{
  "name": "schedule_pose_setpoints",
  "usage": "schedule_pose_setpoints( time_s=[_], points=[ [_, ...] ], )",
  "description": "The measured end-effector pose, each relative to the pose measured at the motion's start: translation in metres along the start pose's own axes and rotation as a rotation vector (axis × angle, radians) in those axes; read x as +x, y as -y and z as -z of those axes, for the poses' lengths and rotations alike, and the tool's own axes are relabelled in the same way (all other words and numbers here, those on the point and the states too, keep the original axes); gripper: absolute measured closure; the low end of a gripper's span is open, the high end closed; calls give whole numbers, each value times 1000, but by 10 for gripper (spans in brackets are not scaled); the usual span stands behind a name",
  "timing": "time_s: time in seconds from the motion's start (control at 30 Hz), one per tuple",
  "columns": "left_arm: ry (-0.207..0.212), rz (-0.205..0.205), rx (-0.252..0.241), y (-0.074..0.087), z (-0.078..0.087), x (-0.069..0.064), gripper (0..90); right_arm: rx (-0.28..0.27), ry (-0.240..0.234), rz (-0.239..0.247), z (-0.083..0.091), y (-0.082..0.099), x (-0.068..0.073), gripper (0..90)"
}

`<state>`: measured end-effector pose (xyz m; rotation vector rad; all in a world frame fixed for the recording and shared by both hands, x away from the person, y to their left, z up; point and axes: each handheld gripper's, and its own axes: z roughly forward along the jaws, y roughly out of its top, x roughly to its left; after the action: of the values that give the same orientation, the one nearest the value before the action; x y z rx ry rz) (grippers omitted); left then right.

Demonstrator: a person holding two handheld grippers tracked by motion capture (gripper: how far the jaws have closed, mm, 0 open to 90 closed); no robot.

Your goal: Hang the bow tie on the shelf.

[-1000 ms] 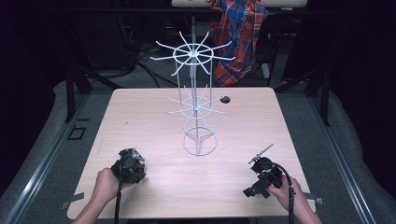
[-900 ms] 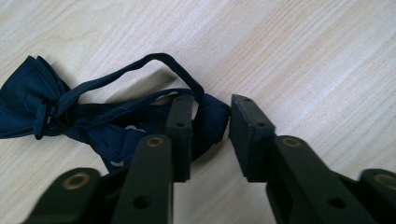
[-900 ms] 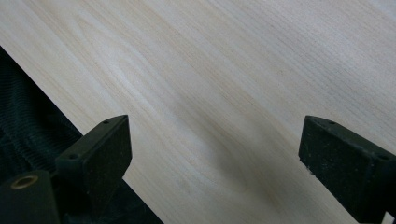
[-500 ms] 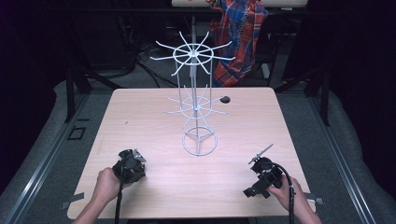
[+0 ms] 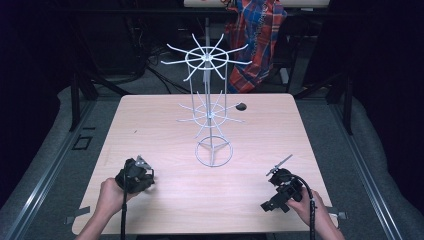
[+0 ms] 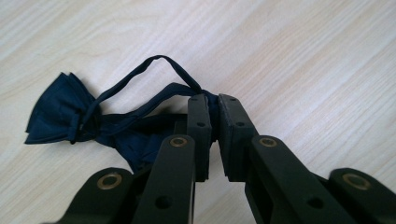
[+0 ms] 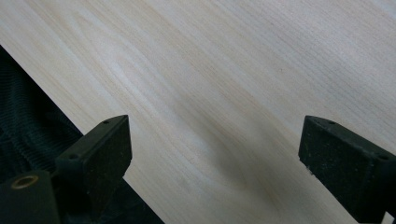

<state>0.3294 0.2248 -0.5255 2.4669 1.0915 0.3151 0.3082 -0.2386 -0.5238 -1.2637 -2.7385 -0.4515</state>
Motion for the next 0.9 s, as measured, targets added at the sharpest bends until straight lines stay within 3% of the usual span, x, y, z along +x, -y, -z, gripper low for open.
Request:
schedule_pose_setpoints(
  time_s=[0.23,0.33,0.47,0.6,0.7,0.9],
  points=[
    [-6,80,-104,4,17,13,843,-12,6,-6,0,0,1,91],
    [-13,89,-121,6,21,15,844,-22,11,2,2,1,2,89],
    [-12,121,-198,7,35,22,846,-7,7,-3,1,-1,1,89],
    [-4,136,-220,8,40,24,846,-41,-3,-17,0,1,2,89],
    [-1,140,-238,7,45,26,846,-18,21,-4,3,1,2,89],
    [27,157,-279,5,53,31,847,-17,0,-6,1,0,1,89]
  ],
)
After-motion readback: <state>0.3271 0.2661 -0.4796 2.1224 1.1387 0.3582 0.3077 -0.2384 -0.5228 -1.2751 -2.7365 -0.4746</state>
